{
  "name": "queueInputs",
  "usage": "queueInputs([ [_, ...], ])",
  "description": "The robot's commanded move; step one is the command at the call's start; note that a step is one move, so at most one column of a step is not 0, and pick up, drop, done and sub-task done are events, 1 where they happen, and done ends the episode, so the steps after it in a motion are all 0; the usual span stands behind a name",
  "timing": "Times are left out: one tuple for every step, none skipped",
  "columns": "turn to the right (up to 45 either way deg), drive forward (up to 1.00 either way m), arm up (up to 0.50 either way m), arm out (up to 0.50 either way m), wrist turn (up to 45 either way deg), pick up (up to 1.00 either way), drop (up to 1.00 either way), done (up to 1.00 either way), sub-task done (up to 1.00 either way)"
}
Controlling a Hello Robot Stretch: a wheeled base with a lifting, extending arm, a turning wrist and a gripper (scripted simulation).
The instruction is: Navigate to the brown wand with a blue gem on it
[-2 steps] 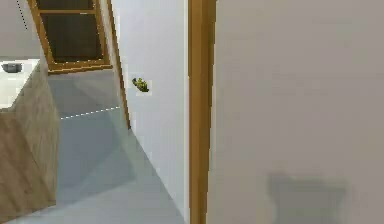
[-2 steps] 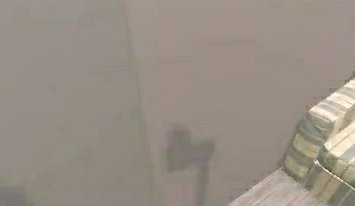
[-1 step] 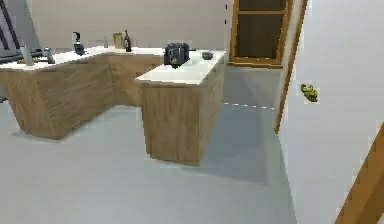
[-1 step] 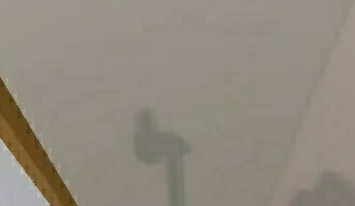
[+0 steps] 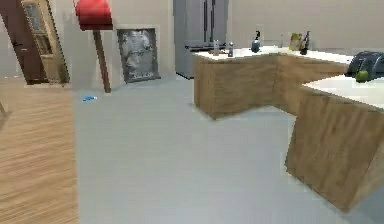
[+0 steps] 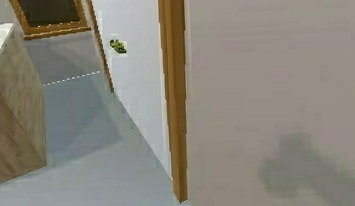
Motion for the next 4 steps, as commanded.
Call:
queueInputs([
  [-27.0,0.0,0.0,0.0,0.0,0.0,0.0,0.0,0.0],
  [0.0,0.1,0.0,0.0,0.0,0.0,0.0,0.0,0.0],
  [-12.0,0.0,0.0,0.0,0.0,0.0,0.0,0.0,0.0],
  [0.0,1.0,0.0,0.0,0.0,0.0,0.0,0.0,0.0],
])
